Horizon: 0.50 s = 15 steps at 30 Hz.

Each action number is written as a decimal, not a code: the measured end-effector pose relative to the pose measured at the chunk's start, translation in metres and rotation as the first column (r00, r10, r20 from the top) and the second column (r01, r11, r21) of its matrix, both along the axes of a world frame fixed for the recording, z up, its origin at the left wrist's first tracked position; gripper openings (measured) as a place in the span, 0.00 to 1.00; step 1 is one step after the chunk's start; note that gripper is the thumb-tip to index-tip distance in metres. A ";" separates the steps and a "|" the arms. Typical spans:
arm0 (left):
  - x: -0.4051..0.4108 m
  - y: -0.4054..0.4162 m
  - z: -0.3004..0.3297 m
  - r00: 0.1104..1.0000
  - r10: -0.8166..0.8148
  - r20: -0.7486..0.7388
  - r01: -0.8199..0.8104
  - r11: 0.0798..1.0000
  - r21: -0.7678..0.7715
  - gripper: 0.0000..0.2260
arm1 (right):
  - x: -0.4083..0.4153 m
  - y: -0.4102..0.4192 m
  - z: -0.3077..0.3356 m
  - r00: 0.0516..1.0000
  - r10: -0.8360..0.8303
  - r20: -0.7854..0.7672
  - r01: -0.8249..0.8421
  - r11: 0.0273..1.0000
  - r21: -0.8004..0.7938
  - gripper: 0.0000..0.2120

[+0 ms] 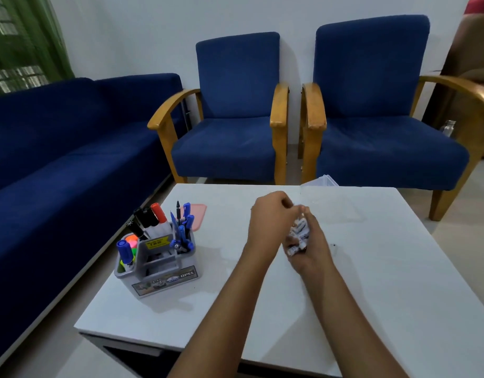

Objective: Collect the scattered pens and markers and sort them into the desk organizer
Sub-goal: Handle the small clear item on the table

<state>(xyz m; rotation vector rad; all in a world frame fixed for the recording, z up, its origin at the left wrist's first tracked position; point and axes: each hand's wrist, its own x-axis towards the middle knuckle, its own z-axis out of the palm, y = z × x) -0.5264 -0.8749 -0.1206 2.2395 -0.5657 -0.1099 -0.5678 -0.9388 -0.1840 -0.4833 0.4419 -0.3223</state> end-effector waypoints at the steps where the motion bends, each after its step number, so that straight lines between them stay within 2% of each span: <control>1: -0.001 -0.003 0.003 0.999 -0.013 0.040 0.008 0.993 0.116 0.10 | 0.001 0.007 -0.002 0.999 0.025 0.032 -0.025 0.999 0.023 0.18; 3: -0.003 -0.005 0.003 0.997 -0.010 0.082 -0.011 0.969 0.247 0.11 | 0.000 0.017 -0.001 0.995 0.039 0.091 -0.048 0.994 0.099 0.20; 5: -0.002 -0.006 -0.001 0.996 0.001 0.084 -0.022 0.968 0.249 0.11 | -0.002 0.020 0.000 0.994 0.017 0.110 -0.032 0.990 0.137 0.20; 7: -0.003 -0.005 -0.001 0.997 0.006 0.073 -0.022 0.976 0.218 0.11 | -0.002 0.016 -0.002 0.996 0.005 0.091 -0.015 0.993 0.114 0.19; 10: 0.001 -0.006 0.004 0.997 0.041 0.069 -0.044 0.998 0.041 0.12 | -0.002 0.000 -0.003 0.999 0.017 0.039 -0.019 0.999 0.046 0.20; 13: 0.015 -0.020 0.009 0.959 0.067 0.274 -0.063 0.998 -0.024 0.09 | -0.006 -0.017 0.005 0.999 -0.042 0.019 0.041 0.999 0.035 0.18; 15: 0.031 -0.044 0.009 0.925 -0.035 0.377 0.022 0.999 0.037 0.08 | -0.012 -0.030 0.011 0.994 -0.104 0.029 0.103 0.993 0.052 0.16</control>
